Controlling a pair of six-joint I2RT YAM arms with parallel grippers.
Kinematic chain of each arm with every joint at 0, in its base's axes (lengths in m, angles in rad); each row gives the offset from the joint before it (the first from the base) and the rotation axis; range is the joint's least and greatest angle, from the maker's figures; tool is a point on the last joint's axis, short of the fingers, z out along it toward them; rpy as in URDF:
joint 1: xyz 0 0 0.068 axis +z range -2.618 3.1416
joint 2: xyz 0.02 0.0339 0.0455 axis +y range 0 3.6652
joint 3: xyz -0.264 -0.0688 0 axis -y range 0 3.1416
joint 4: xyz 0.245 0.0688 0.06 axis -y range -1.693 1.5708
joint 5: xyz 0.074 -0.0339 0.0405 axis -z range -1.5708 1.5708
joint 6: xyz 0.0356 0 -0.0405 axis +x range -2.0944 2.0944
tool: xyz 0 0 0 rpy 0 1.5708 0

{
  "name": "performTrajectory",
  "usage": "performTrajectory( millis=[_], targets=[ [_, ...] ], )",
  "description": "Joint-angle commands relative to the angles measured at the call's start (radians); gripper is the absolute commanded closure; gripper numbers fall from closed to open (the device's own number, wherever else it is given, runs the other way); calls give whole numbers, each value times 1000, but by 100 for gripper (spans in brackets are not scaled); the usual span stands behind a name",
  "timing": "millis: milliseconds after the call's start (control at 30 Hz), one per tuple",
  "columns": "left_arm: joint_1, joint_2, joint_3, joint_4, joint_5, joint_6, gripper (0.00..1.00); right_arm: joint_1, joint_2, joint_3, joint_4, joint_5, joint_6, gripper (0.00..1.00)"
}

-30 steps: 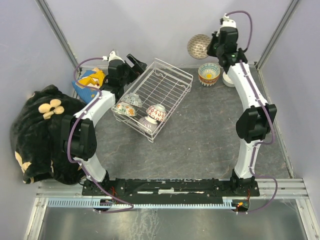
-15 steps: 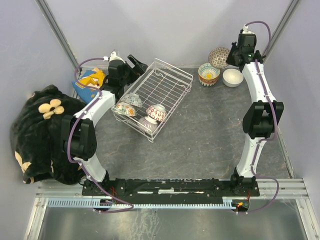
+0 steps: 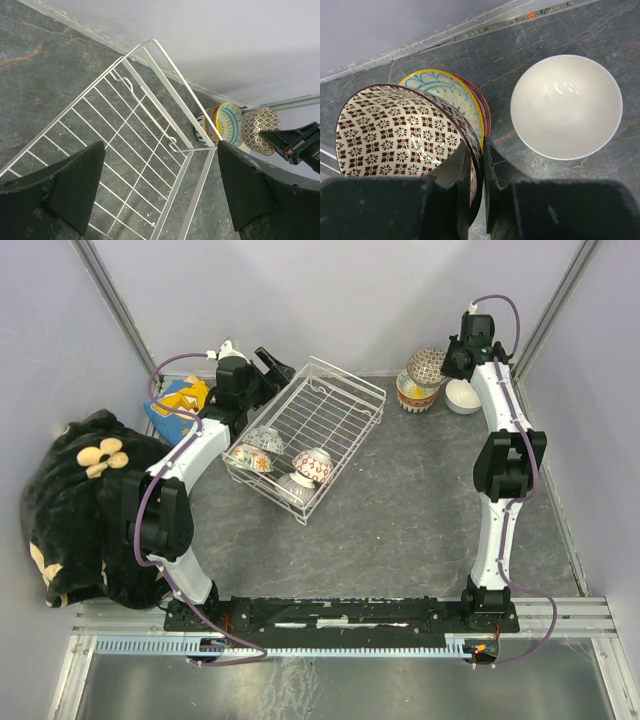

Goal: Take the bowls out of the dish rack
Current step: Place the bowl with the bowl.

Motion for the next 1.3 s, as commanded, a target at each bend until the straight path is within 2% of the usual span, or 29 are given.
performTrajectory(
  millis=[0, 1000, 1100, 1267],
  targets=[
    [-3, 0, 51, 11, -10, 16, 1, -1, 18, 103, 50, -5, 13, 99],
    [-3, 34, 73, 8, -12, 15, 1, 9, 123, 138, 61, 6, 12, 98],
    [-3, 36, 76, 7, -12, 16, 1, 10, 127, 138, 63, 1, 13, 96],
    [-3, 44, 78, 7, -12, 14, 1, 11, 130, 135, 68, -4, 13, 84]
  ],
)
